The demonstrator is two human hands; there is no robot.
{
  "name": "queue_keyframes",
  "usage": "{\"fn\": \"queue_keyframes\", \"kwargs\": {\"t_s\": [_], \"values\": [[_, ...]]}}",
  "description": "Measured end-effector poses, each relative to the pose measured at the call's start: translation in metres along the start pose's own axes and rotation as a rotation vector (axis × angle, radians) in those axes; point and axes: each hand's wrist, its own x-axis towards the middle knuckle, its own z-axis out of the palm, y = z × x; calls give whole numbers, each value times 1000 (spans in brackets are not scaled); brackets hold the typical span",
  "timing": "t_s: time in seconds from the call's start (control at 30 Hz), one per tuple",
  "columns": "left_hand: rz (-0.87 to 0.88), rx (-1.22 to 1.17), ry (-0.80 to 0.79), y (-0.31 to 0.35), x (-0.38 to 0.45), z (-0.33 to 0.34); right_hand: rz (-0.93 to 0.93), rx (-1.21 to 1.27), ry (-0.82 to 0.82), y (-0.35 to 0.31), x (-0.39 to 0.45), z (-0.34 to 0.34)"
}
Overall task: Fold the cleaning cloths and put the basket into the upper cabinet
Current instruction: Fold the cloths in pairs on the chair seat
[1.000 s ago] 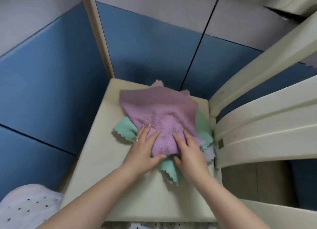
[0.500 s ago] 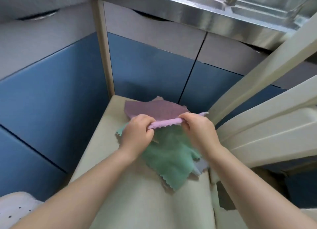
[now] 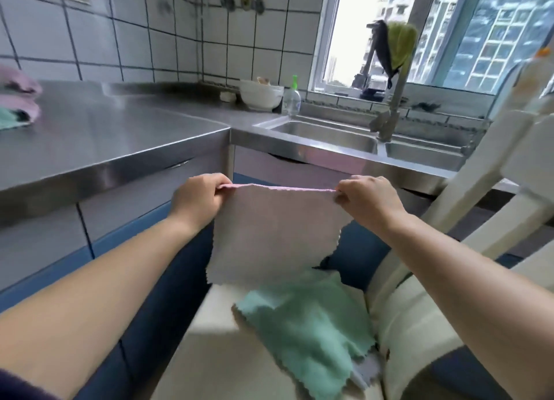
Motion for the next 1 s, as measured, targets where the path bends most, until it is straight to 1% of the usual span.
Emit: {"fn": "queue_keyframes", "kwargs": {"t_s": [0.13,0.23,0.3,0.37,0.43,0.47,0.5,0.57,0.6,0.63,0.67,0.77,0.87,1.0], "values": [[-131,-125,-39,-20,3,-26,174,147,-47,-17,-1,-1],[-189,-225,24,-35,-7,-44,332,394,-27,-30,-9,-1],[-165,-331,46,-36,-19,-55,367,589,58,-38,-21,-9],[-136,-481,13,-38,-45,-68,379,793,187,-50,-47,-18],[-108,-560,-34,-37,-79,-81,396,1047,291,-65,-82,-25],[-115,-572,-69,-40,-99,-84,419,1166,293,-73,-104,-22],[-126,-587,-100,-42,-121,-86,451,1268,258,-81,-128,-15],[-130,-585,-142,-47,-165,-85,508,1410,135,-99,-179,1],[-163,-561,-177,-52,-189,-81,554,1456,66,-110,-205,11],[-188,-549,-215,-56,-215,-76,583,1483,26,-119,-229,19],[-215,-536,-265,-58,-233,-71,601,1454,-2,-126,-247,25],[-355,-489,-403,-74,-300,-47,570,1265,-117,-148,-304,56],[-458,-441,-438,-76,-342,-32,610,1141,-266,-156,-338,72],[-528,-429,-448,-74,-355,-24,664,1052,-350,-157,-347,83]]}}
